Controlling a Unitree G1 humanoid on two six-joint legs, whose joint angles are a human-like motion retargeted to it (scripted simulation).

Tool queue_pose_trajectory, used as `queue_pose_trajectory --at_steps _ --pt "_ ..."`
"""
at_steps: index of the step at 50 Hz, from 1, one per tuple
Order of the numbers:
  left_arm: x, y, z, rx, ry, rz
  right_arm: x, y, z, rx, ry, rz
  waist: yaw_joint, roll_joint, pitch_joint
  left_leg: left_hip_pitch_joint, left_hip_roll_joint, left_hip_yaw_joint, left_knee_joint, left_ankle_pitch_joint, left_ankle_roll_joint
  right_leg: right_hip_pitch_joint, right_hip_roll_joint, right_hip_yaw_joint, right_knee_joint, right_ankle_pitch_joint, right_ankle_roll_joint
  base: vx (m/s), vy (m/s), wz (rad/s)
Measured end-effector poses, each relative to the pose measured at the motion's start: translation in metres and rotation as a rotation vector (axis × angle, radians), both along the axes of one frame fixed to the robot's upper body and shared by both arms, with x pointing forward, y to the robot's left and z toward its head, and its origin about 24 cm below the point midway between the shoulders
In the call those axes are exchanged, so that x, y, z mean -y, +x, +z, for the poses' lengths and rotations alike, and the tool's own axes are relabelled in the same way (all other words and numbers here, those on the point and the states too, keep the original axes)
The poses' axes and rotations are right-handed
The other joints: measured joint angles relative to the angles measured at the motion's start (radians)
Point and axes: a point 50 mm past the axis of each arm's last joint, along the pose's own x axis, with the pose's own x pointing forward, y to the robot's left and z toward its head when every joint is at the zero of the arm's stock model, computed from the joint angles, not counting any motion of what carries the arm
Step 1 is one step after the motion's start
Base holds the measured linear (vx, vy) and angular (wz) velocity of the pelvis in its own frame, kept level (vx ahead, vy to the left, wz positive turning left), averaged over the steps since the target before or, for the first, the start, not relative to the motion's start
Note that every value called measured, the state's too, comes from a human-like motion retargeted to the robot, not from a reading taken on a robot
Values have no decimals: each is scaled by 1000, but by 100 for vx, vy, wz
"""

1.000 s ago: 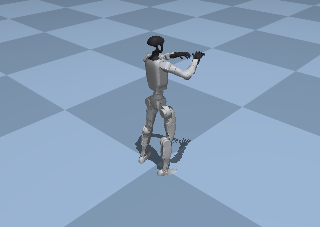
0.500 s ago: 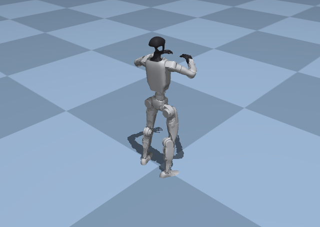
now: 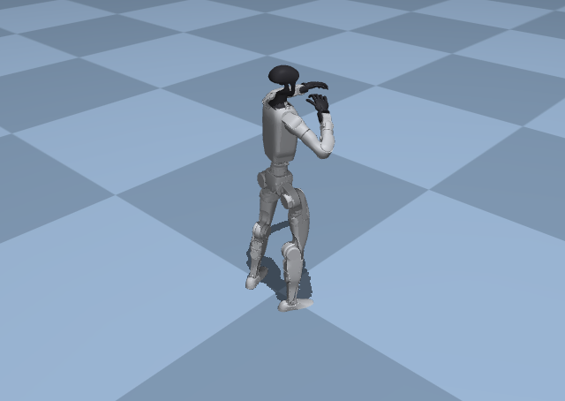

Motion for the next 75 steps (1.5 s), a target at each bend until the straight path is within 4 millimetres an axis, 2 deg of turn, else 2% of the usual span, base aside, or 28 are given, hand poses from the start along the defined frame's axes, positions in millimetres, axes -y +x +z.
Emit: queue_pose_trajectory --at_steps 5,10,15,19,23,26,30,40,43,46,52,56,59,63,66,70,75 --pt "54 -5 -8 13 81 -270 -2 21 3 12 55 -86 34 -9 -15 -10 -3 -24 3 -7 1 3 -9 -24 6 -6 0 1 2 22" --pt "115 -16 -14 84 60 -509 -19 50 16 31 99 -185 93 -38 -30 -19 -23 -89 -5 -9 15 29 -41 -85 16 -21 0 3 6 74" --pt "167 -28 -24 88 -7 -706 -35 106 22 71 20 -414 167 -71 -44 -33 -34 -168 -15 -3 14 65 -60 -165 17 -34 -12 2 2 92" --pt "204 -37 -29 53 -47 -861 -34 152 17 70 -75 -626 221 -92 -55 -47 -36 -222 -19 7 3 89 -64 -224 15 -40 -24 1 -1 82" --pt "229 -45 -27 61 -84 -985 -25 170 9 66 -100 -721 256 -108 -64 -58 -38 -259 -22 15 -7 105 -67 -266 13 -43 -29 1 -1 57" --pt "239 -47 -19 106 -110 -1026 -19 164 5 59 -80 -693 265 -111 -62 -61 -40 -272 -24 20 -10 111 -69 -281 13 -44 -29 0 -1 21" --pt "242 -41 -4 173 -132 -1012 -11 140 -5 16 -81 -591 253 -102 -53 -56 -40 -267 -24 21 -7 113 -69 -277 11 -44 -23 0 -1 -5" --pt "225 6 40 280 -143 -825 16 68 -38 -148 -104 -379 108 -42 -16 -24 -23 -173 -15 7 1 88 -46 -181 2 -37 0 -1 -4 -55" --pt "212 27 54 303 -85 -726 28 51 -41 -171 -69 -355 51 -21 -5 -15 -10 -132 -16 7 -3 70 -29 -141 2 -34 0 -2 -7 -76" --pt "189 48 59 276 0 -584 36 39 -41 -172 -49 -342 -11 -2 -2 -8 0 -93 -19 9 -6 51 -13 -104 2 -31 0 -2 -6 -72" --pt "134 79 49 116 126 -264 38 22 -27 -113 -16 -313 -114 26 2 2 14 -26 -25 16 -6 17 14 -43 -1 -20 0 -2 -6 -62" --pt "120 84 43 63 155 -164 33 8 -14 -68 42 -252 -151 33 6 4 23 5 -26 20 -5 3 31 -17 -10 -10 0 -1 -5 -43" --pt "132 85 47 87 174 -219 29 -2 -6 -41 93 -193 -161 33 7 2 28 16 -25 20 -6 -2 39 -7 -16 -4 0 0 -2 -16" --pt "174 82 55 123 146 -436 25 -1 -7 -45 101 -160 -155 24 2 -2 29 14 -23 18 -7 -2 39 -11 -19 -2 0 0 0 0" --pt "212 74 58 95 46 -619 24 17 -15 -109 28 -222 -137 12 -3 -4 22 -3 -22 14 -5 3 28 -25 -15 -6 0 2 5 28" --pt "254 59 56 -3 -77 -821 24 49 -32 -246 -171 -338 -98 -13 -10 -5 5 -38 -20 7 4 19 0 -53 -2 -18 0 3 8 45" --pt "287 23 52 -11 -79 -1040 25 79 -34 -283 -268 -439 -20 -54 -19 -9 -12 -88 -12 -1 9 43 -30 -96 12 -34 0 4 6 52"
